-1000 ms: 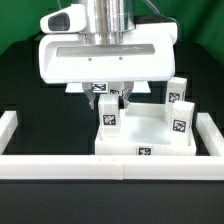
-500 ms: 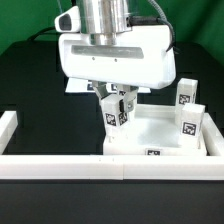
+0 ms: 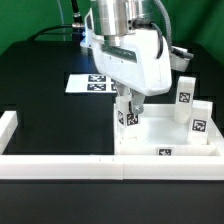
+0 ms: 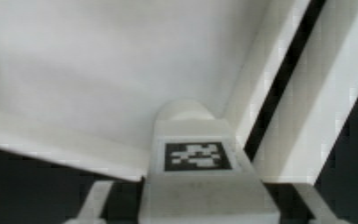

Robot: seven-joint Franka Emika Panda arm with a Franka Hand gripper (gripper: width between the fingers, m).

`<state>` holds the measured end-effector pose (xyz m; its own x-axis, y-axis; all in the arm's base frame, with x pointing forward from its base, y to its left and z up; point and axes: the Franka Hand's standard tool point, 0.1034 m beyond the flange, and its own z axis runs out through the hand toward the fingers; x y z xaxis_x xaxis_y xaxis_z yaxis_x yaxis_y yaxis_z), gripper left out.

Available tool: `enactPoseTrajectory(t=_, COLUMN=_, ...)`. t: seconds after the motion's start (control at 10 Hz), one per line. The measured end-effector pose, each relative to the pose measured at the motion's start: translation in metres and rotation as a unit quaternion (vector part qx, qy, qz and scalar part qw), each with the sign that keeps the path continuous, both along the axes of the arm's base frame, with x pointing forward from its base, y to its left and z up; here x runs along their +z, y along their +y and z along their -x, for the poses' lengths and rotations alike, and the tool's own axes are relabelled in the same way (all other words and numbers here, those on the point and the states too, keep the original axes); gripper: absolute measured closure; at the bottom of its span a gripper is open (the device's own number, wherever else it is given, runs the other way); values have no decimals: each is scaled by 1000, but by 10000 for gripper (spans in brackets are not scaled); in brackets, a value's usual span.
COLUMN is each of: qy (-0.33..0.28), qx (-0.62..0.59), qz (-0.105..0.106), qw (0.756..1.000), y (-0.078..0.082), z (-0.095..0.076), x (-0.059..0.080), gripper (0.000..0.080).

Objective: Assemble square table

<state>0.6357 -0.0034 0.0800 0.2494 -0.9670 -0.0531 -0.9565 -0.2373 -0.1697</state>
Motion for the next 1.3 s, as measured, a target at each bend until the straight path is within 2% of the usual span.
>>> enactPoseTrajectory(t=0.3, qy=8, qx=-114, qz=-29, qw=993, y=3, z=-1, x=0, gripper=509)
enactPoseTrajectory(t=0.4, qy=8, qx=-117, qz=-30, qw=993, y=3, z=-1, x=0, gripper=509)
enactPoseTrajectory(t=0.5, qy=8, qx=-116, qz=-30, qw=993, y=4, z=-1, x=0, gripper=428)
enactPoseTrajectory(t=0.6, qy=8, qx=-110, qz=-29, qw=993, y=4, z=-1, x=0, gripper=292)
enactPoseTrajectory(t=0.7, qy=4, qx=-70, qz=-23, qw=997, y=3, z=0, x=0, gripper=292)
enactPoseTrajectory(t=0.8, qy=1, qx=-41, qz=-18, qw=999, y=3, z=0, x=0, gripper=182)
enactPoseTrajectory(t=0.9, qy=-4, qx=3, qz=-11, qw=1000, y=2, z=0, x=0, gripper=156)
enactPoseTrajectory(t=1.1, qy=-18, qx=152, qz=13, qw=988, y=1, z=0, x=0, gripper=151)
enactPoseTrajectory(t=1.3, qy=-20, qx=280, qz=24, qw=959, y=3, z=0, x=-1, gripper=150)
